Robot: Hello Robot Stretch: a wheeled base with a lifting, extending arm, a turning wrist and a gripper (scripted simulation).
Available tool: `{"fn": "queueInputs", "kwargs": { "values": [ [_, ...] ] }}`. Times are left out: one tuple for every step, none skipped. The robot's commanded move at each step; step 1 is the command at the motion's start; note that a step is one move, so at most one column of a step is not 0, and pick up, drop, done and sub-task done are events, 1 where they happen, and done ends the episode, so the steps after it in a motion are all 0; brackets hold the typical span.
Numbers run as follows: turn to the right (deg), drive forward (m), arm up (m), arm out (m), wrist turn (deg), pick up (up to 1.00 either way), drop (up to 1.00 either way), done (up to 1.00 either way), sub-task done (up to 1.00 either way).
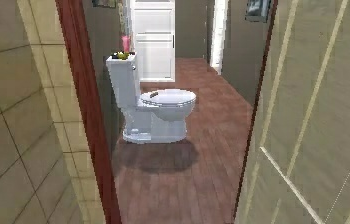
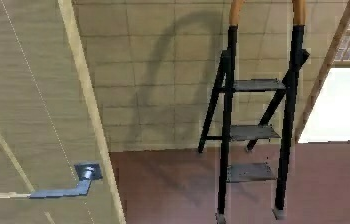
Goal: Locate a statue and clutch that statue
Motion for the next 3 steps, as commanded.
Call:
{"fn": "queueInputs", "kwargs": {
  "values": [
    [0.0, 1.0, 0.0, 0.0, 0.0, 0.0, 0.0, 0.0, 0.0],
    [6.0, 0.0, 0.0, 0.0, 0.0, 0.0, 0.0, 0.0, 0.0],
    [0.0, 0.35, 0.0, 0.0, 0.0, 0.0, 0.0, 0.0, 0.0]
  ]
}}
